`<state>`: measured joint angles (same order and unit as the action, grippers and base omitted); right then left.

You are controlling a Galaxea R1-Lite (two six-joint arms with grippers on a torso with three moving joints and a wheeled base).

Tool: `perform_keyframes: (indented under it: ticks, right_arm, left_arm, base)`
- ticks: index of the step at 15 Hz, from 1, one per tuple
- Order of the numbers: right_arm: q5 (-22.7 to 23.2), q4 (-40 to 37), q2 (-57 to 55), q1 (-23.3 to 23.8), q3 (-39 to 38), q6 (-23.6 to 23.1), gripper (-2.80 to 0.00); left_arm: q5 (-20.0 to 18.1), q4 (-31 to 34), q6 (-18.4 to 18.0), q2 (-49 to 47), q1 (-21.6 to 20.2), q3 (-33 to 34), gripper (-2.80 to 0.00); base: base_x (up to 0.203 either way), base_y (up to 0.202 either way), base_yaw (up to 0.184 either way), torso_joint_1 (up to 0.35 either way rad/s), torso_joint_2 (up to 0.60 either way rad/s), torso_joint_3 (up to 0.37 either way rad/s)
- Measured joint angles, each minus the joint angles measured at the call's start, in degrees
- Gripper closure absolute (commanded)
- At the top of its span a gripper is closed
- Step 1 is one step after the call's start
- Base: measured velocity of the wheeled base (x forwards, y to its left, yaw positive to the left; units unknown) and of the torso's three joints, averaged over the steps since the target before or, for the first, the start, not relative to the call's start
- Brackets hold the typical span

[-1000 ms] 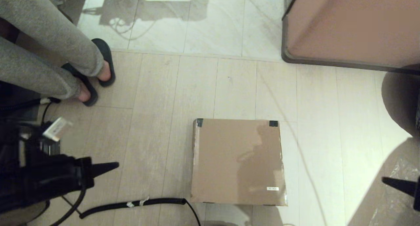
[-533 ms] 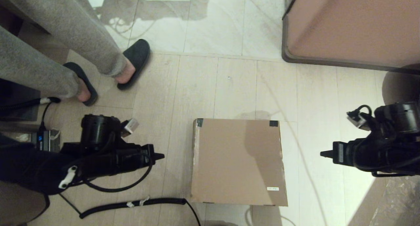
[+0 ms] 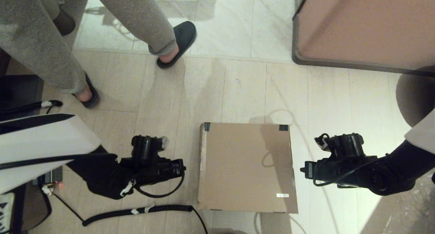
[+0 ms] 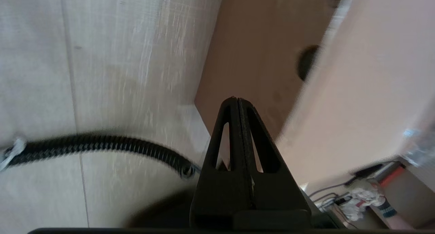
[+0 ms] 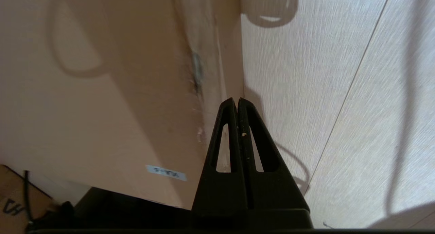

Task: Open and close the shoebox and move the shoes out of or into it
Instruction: Open the shoe box

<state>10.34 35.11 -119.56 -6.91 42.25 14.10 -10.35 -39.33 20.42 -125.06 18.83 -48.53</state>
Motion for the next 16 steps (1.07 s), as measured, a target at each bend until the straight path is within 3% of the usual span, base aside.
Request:
perform_keyframes:
  ticks: [5, 9, 16]
  right_arm:
    - [-1.63, 5.38, -6.74, -0.13, 0.65, 0.49, 0.00]
    - [-2.63, 12.38, -11.65, -0.33, -1.46, 1.46, 0.00]
    - [-2.79, 13.01, -13.24, -4.00, -1.71, 7.59, 0.00]
  left_arm:
    - [4.26, 0.05, 1.62, -7.54, 3.37, -8.65, 0.00]
    - [4.79, 1.62, 1.66, -11.22, 4.12, -14.54, 0.00]
    - [5.49, 3.72, 1.76, -12.36, 5.40, -17.17, 0.00]
  base:
    - [0.000, 0.000, 0.000, 0.000, 0.00, 0.000]
    - [0.000, 0.000, 0.000, 0.000, 0.00, 0.000]
    - [0.000, 0.000, 0.000, 0.000, 0.00, 0.000]
